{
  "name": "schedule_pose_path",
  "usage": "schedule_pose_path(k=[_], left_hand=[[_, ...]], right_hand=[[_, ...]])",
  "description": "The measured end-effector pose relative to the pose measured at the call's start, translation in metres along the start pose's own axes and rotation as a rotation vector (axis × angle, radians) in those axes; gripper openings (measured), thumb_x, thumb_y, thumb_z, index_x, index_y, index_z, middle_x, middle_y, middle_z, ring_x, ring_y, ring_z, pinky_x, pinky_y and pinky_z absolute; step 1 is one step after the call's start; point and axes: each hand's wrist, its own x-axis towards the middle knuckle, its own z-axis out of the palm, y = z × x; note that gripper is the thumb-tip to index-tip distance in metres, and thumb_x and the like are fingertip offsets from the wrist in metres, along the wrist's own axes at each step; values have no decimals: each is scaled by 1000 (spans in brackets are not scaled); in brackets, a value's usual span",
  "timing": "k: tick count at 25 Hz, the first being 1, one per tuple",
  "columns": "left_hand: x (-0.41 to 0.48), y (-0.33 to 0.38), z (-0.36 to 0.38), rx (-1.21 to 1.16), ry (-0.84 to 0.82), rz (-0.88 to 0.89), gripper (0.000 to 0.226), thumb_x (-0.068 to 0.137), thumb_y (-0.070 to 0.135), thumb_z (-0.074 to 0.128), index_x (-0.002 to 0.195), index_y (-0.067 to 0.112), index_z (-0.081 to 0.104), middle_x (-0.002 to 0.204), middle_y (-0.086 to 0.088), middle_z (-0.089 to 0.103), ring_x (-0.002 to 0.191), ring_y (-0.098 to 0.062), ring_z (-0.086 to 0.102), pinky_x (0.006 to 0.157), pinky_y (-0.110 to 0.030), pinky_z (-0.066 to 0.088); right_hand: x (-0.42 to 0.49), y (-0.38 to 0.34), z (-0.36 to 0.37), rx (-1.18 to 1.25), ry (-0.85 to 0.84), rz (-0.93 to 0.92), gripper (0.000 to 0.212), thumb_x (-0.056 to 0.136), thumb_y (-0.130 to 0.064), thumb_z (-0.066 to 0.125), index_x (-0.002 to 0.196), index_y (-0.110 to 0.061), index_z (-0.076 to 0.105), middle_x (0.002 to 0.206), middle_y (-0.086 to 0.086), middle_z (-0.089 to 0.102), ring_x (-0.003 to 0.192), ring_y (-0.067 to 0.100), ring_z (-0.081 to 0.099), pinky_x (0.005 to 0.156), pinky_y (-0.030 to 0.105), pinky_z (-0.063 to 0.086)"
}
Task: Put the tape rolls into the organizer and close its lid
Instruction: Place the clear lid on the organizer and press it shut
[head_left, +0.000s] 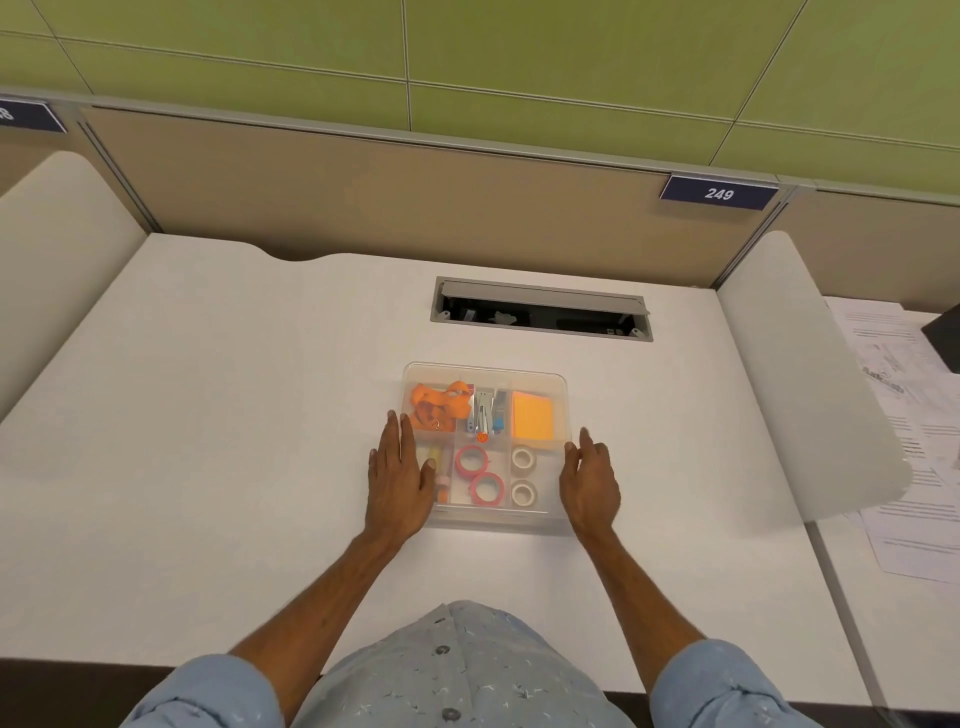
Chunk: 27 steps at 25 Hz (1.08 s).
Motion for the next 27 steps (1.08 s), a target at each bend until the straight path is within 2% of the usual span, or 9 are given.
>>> schedule_pose_path(k=[2,4,6,8,11,15,19,22,27], left_hand=[[-6,-1,3,65,19,65,73,111,32,45,168,11,4,180,-11,-1,167,-30,7,136,-55,9],[-12,-2,7,91,7,106,78,110,41,45,169,13,3,180,-9,2,167,-28,8,136,-56,9],[-15,-3,12,165,-32,122,90,105,57,45,169,14,-2,180,-7,-2,167,-26,2,136,-56,4],[-15,-5,14,255,-68,122,106,98,72,46,168,14,-8,179,-8,-9,167,-27,-5,136,-54,-1],[-15,-8,18,260,-84,98,122,90,82,48,166,8,-12,177,-15,-16,166,-30,-12,137,-52,-2],[-13,-8,23,198,-108,54,129,83,86,46,166,7,-14,177,-14,-18,165,-30,-14,137,-50,-3],[-12,-8,23,181,-86,71,128,84,85,49,166,6,-11,177,-15,-16,165,-31,-12,136,-50,-4],[-11,-6,20,169,-78,91,123,87,80,52,167,7,-7,177,-16,-13,165,-32,-11,136,-54,-4],[-9,0,15,150,-21,96,102,95,77,29,169,16,-4,179,-11,-8,166,-28,-11,136,-57,-3]], right_hand=[[-16,-3,11,-170,81,-130,55,114,-35,40,164,-13,35,159,13,49,146,33,51,118,50,45],[-31,-3,23,-288,105,-274,63,114,-40,40,168,-12,25,173,12,33,161,30,33,131,49,31],[-39,-1,33,-384,34,-302,70,114,-47,34,170,-13,11,179,14,11,168,31,13,137,51,18],[-40,2,40,-462,-29,-266,75,113,-53,26,170,-14,-1,179,18,-3,168,34,2,138,52,12],[-38,4,43,-484,-66,-252,79,112,-56,24,170,-9,-4,177,22,-7,168,37,0,138,51,12],[-34,10,44,-473,-108,-242,83,111,-58,24,169,-6,-6,177,21,-11,168,37,0,138,48,13],[-32,7,44,-474,-133,-248,84,111,-60,23,169,-8,-8,177,21,-14,168,37,-2,138,50,15],[-33,7,41,-478,-120,-242,84,110,-61,24,169,-12,-10,177,19,-15,168,35,-5,138,51,10],[-29,-2,36,-439,-64,-221,76,112,-56,24,170,-18,-6,179,14,-10,168,31,-7,137,57,1]])
